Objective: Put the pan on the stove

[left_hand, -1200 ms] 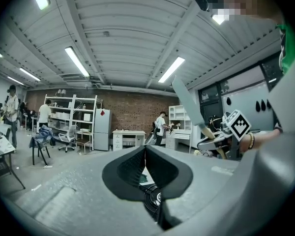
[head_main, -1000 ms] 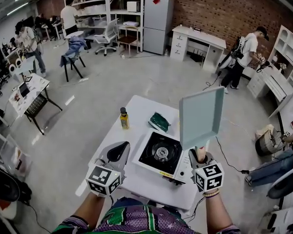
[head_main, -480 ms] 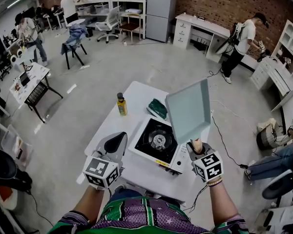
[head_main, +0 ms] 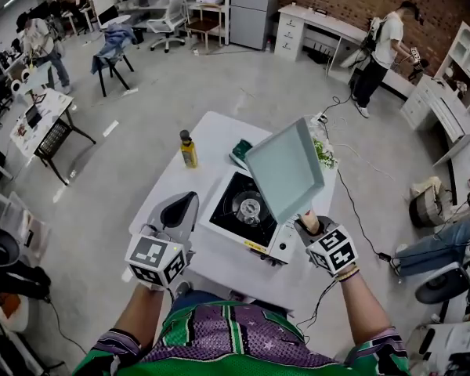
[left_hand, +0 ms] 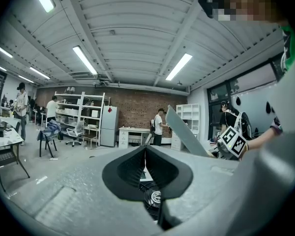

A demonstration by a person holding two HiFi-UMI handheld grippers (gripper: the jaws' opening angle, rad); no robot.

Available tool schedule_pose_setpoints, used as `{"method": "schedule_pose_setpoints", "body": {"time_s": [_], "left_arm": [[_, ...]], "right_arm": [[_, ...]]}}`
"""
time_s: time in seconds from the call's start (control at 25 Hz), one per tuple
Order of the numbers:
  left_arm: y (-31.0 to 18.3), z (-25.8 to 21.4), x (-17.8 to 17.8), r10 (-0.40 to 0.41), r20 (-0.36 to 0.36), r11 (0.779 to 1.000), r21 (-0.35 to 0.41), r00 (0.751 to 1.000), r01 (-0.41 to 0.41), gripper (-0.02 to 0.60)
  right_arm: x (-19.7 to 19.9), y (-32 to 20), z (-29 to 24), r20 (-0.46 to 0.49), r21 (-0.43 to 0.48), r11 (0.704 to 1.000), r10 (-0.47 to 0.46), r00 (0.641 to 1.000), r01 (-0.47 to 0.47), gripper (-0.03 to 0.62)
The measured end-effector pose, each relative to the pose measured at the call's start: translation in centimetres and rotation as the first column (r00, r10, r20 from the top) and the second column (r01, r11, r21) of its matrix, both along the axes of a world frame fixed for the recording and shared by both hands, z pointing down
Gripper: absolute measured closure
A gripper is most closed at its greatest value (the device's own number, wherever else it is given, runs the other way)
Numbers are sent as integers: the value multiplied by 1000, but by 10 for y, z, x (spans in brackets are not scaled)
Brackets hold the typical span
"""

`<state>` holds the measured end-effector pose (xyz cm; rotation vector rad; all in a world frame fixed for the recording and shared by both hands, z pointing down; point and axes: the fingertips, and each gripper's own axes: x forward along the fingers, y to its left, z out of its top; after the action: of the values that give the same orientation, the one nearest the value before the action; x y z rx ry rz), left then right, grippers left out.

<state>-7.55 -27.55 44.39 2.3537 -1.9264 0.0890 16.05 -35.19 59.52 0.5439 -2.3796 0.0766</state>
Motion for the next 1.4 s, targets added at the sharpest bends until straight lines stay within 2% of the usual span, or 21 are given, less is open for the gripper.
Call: {"method": "schedule_pose_setpoints", "body": {"time_s": [0.16, 0.48, 0.68, 0.92, 1.12, 1.4], "left_arm": [[-7, -6, -1, -5, 2, 1000, 15, 1000, 5, 563], [-5, -5, 0, -9, -11, 1000, 8, 1000, 9, 563], [-4, -8, -3, -17, -34, 1000, 10, 999, 17, 563], [-5, -8, -6, -26, -45, 1000, 7, 999, 26, 563], [-8, -4, -9, -32, -44, 999, 4, 998, 33, 563], [-11, -2, -10, -36, -41, 999, -3, 999, 35, 563]], "right_arm": [[-1, -3, 17, -20, -21, 999, -30, 999, 30, 592], [6, -8, 58, -124, -79, 990, -123, 985, 114, 592], [8, -11, 81, -196, -124, 978, -189, 962, 167, 592], [5, -14, 101, -239, -171, 962, -248, 939, 211, 591], [5, -16, 117, -286, -212, 943, -312, 906, 258, 591], [11, -18, 133, -346, -268, 923, -361, 866, 278, 591]]}}
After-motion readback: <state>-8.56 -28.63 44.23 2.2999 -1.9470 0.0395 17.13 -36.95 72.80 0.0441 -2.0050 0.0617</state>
